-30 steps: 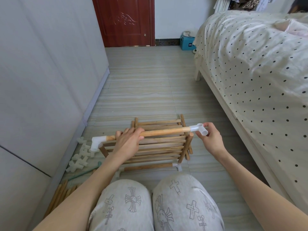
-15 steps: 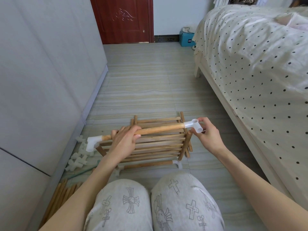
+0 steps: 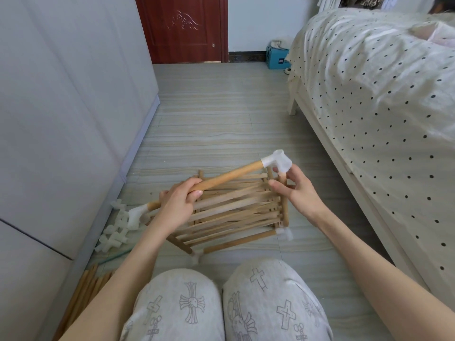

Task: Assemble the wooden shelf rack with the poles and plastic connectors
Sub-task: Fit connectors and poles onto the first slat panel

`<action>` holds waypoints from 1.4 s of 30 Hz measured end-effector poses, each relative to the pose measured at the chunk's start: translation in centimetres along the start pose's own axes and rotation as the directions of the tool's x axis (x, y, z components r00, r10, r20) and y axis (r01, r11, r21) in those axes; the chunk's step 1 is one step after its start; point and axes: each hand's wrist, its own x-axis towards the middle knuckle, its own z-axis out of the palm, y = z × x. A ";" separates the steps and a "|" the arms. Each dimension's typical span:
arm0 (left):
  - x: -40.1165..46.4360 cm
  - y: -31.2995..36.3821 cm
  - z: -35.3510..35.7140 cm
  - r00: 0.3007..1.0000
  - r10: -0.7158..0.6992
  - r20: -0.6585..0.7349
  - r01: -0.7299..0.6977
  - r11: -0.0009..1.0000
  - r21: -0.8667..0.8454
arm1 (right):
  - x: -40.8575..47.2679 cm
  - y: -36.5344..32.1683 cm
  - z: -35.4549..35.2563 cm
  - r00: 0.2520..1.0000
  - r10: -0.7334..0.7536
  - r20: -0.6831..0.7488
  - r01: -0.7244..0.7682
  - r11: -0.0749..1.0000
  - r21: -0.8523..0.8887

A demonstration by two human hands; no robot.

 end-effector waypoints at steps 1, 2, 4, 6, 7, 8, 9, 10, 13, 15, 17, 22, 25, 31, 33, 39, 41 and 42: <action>0.0 0.0 -0.1 1.000 -0.021 -0.009 0.020 0.999 -0.040 | 0.1 0.1 0.2 1.000 -0.003 -0.006 0.002 0.998 -0.065; -0.1 0.0 -0.3 0.999 -0.042 -0.017 0.041 0.996 -0.080 | 0.2 0.1 0.3 0.999 -0.025 -0.025 0.021 0.989 -0.148; -0.2 -0.2 -0.6 0.997 -0.076 -0.018 0.073 0.990 -0.124 | 0.4 -0.4 0.3 0.992 -0.114 -0.058 0.093 0.955 -0.281; -0.3 -0.6 -1.1 0.995 -0.096 0.007 0.096 0.981 -0.166 | 0.7 -1.2 0.2 0.979 -0.203 -0.025 0.180 0.913 -0.367; -0.4 -1.0 -1.4 0.994 -0.106 0.028 0.110 0.971 -0.215 | 0.8 -1.7 0.3 0.970 -0.244 0.011 0.228 0.889 -0.398; -0.5 -1.3 -1.8 0.992 -0.116 0.052 0.126 0.950 -0.286 | 0.9 -2.2 0.5 0.957 -0.288 0.044 0.279 0.862 -0.423; -0.8 -1.6 -2.3 0.989 -0.128 0.079 0.149 0.915 -0.376 | 1.1 -2.7 0.8 0.940 -0.333 0.071 0.328 0.834 -0.444; -1.1 -1.7 -2.8 0.985 -0.141 0.100 0.172 0.868 -0.465 | 1.2 -3.3 1.1 0.922 -0.375 0.096 0.375 0.802 -0.465; -1.1 -1.4 -4.2 0.987 -0.155 0.050 0.156 0.806 -0.572 | 1.6 -5.0 2.9 0.865 -0.457 0.210 0.495 0.705 -0.507; -0.7 -0.6 -4.8 0.985 -0.159 0.060 0.159 0.739 -0.655 | 1.7 -5.9 4.7 0.834 -0.464 0.297 0.550 0.669 -0.499; -0.1 0.3 -4.9 0.980 -0.168 0.111 0.196 0.660 -0.725 | 1.6 -6.5 6.3 0.808 -0.462 0.365 0.589 0.645 -0.487; -0.1 -0.6 -6.4 0.936 -0.232 0.263 0.351 0.604 -0.715 | 2.3 -7.1 8.2 0.780 -0.413 0.470 0.619 0.618 -0.485; 0.1 -1.8 -7.6 0.926 -0.180 0.331 0.371 0.586 -0.721 | 2.7 -7.3 9.2 0.777 -0.370 0.509 0.612 0.635 -0.471; -0.6 -3.7 -5.1 0.906 -0.356 0.229 0.405 0.573 -0.713 | 3.0 -6.1 12.1 0.765 -0.340 0.546 0.635 0.538 -0.554; -1.0 -4.5 -4.0 0.884 -0.420 0.204 0.431 0.567 -0.702 | 3.0 -5.4 12.8 0.772 -0.324 0.547 0.627 0.531 -0.570; -3.2 -6.0 -1.7 0.882 -0.385 0.271 0.466 0.633 -0.619 | 2.6 -2.4 13.6 0.784 -0.242 0.572 0.609 0.481 -0.631; -3.9 -6.0 -1.0 0.883 -0.375 0.281 0.467 0.655 -0.594 | 2.4 -1.7 13.6 0.797 -0.224 0.561 0.591 0.477 -0.650; -4.0 -6.0 -0.8 0.886 -0.372 0.278 0.462 0.658 -0.594 | 2.3 -1.4 13.5 0.801 -0.224 0.556 0.587 0.480 -0.652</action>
